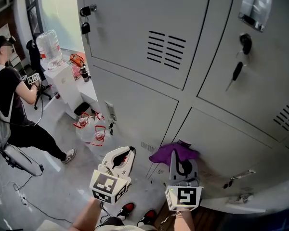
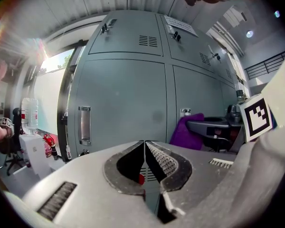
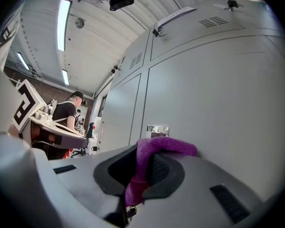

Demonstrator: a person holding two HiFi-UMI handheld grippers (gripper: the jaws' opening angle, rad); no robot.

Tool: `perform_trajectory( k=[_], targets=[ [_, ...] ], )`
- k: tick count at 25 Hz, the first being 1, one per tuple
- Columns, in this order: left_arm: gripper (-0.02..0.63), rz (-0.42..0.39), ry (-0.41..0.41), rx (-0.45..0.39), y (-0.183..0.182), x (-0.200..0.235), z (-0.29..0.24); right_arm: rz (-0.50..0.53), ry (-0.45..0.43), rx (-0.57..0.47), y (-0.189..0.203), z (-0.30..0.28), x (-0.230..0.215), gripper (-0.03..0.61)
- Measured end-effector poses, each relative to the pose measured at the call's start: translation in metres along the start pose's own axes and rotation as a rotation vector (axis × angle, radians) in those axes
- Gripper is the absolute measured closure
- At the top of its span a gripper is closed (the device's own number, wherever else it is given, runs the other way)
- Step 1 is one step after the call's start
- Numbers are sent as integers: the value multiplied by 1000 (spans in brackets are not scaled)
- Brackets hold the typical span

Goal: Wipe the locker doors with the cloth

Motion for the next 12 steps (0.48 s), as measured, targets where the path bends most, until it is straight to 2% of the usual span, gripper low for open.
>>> perform_trajectory(
  k=[12],
  targets=[
    [584, -9, 89, -6, -3, -34, -16, -9, 116, 35, 5, 34, -31, 546]
  ],
)
Point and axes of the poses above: the fingertips, and each gripper's own axes: z backward along the fingers, x to its left, y out of its underside, the point moved 7 cm from there along z, backward along the fingers, and after that the axes turned 2 degrees about -z, right-handed, at the moved point
